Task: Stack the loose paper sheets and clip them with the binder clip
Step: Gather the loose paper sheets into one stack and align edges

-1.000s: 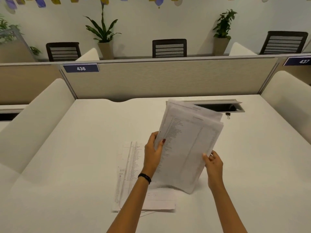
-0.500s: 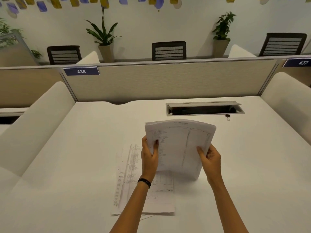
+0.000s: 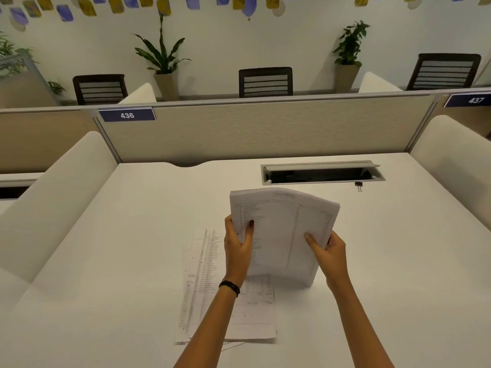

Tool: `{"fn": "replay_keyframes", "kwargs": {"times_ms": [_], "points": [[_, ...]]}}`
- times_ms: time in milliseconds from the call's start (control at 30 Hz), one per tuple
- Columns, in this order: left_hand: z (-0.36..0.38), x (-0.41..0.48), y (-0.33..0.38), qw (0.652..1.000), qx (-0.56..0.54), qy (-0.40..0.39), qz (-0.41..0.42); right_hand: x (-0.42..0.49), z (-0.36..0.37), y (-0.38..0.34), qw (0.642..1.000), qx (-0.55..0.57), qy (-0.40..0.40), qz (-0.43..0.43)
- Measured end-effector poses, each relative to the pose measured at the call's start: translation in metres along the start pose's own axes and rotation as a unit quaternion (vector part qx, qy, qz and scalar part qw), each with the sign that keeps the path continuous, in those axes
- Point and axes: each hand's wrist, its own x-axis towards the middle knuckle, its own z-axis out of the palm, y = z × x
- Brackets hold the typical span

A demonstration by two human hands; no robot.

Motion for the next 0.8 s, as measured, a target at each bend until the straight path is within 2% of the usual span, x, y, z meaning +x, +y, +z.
{"fn": "replay_keyframes", "kwargs": {"times_ms": [133, 300, 533, 667, 800], "points": [[0.001, -0.006, -0.007, 1.000, 0.008, -0.005, -0.023, -0.001, 0.002, 0.006, 0.999, -0.007, -0.011, 0.031], [0.002, -0.005, -0.004, 1.000, 0.007, 0.009, -0.015, 0.000, 0.003, 0.003, 1.000, -0.003, 0.004, 0.025], [0.000, -0.009, -0.012, 0.999, 0.011, 0.002, -0.037, -0.001, 0.000, 0.013, 0.998, -0.034, -0.014, 0.047], [0.002, -0.002, 0.005, 0.999, -0.021, 0.037, -0.034, -0.002, 0.001, 0.015, 0.998, -0.045, -0.013, 0.042], [0.005, 0.026, 0.043, 0.996, -0.038, 0.083, 0.005, -0.005, 0.002, 0.014, 0.998, -0.044, -0.013, 0.030]]}}
